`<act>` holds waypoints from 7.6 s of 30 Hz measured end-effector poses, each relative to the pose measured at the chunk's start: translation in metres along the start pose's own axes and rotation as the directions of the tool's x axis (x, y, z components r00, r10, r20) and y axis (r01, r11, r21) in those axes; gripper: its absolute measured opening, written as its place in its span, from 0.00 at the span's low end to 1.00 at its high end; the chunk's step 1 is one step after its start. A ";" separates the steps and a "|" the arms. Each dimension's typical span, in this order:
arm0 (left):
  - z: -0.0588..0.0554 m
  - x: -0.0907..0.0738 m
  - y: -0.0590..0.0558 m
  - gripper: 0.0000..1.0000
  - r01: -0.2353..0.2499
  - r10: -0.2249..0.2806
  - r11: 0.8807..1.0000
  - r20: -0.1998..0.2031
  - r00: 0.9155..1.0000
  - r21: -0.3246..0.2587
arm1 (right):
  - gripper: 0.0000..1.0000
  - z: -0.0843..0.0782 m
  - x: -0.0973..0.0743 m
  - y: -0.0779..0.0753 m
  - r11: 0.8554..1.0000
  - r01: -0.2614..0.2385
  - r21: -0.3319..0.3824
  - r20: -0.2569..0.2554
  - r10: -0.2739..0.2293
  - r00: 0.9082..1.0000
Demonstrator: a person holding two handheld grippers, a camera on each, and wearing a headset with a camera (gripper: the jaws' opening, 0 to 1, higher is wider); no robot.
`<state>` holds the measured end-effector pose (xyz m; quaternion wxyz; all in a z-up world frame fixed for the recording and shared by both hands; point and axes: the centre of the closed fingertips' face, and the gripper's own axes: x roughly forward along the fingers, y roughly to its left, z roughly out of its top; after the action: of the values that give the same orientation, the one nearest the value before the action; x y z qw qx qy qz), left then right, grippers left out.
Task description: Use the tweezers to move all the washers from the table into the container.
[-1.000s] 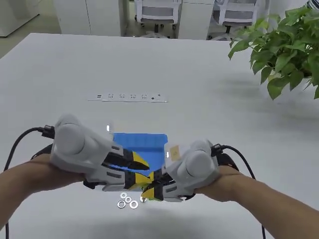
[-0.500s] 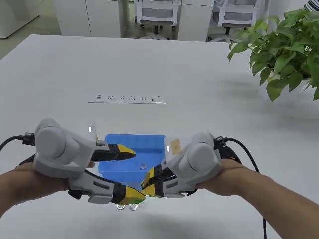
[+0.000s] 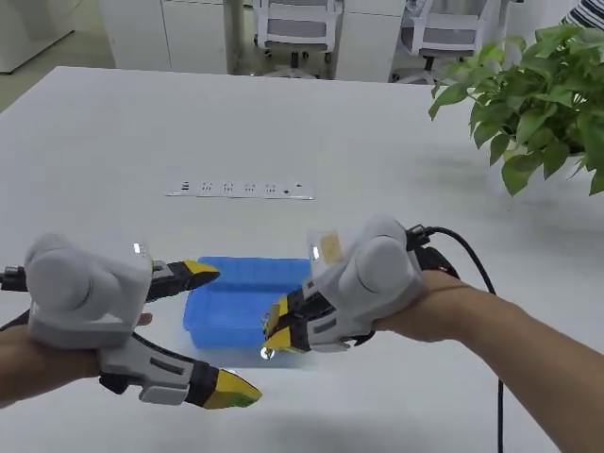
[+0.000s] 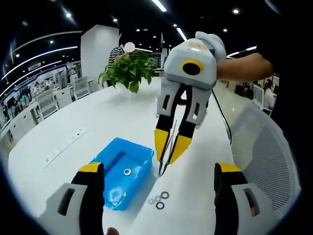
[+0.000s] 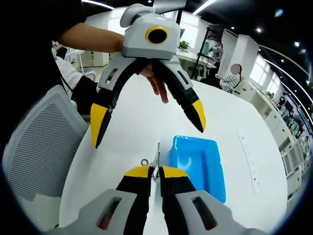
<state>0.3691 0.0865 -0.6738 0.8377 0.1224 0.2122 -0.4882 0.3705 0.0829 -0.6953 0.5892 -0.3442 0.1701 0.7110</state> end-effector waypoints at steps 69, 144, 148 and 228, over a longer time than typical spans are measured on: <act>0.011 0.021 0.066 0.33 -0.051 0.052 0.995 -0.005 0.999 0.087 | 0.08 -0.047 0.046 -0.074 1.000 -0.005 -0.019 -0.021 0.005 1.000; 0.053 0.013 0.040 0.05 0.022 -0.020 0.984 -0.017 1.000 0.178 | 0.40 -0.027 -0.019 -0.059 0.989 0.128 0.073 -0.004 -0.128 0.992; 0.054 0.008 0.036 0.05 0.024 -0.021 0.986 -0.017 1.000 0.168 | 0.45 -0.027 -0.024 -0.053 0.985 0.143 0.094 0.002 -0.144 0.990; -0.011 0.013 -0.031 0.05 0.127 -0.119 0.981 -0.065 0.991 0.143 | 0.97 -0.066 -0.010 0.029 0.944 0.149 0.295 -0.010 -0.153 0.988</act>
<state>0.3449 0.0660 -0.6891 0.7882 0.1842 0.2063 -0.5497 0.3630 0.0260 -0.7400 0.6877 -0.2598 0.2438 0.6326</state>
